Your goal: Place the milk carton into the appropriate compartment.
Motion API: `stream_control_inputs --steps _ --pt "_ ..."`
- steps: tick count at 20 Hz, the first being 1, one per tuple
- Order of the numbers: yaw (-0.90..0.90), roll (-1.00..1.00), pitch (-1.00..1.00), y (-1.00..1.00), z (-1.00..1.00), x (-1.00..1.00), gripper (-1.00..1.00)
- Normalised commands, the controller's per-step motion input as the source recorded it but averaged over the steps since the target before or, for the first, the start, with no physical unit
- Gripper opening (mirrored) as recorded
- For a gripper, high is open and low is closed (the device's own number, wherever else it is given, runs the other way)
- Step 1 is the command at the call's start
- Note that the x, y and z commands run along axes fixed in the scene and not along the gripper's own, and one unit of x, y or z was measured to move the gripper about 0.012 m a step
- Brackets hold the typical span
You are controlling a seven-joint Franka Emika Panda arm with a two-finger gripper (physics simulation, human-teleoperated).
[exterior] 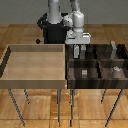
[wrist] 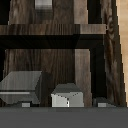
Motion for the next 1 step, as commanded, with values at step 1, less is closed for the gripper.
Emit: stream_control_inputs --steps 1 --pt "0.0 0.0 0.0 0.0 0.0 0.0 1.0"
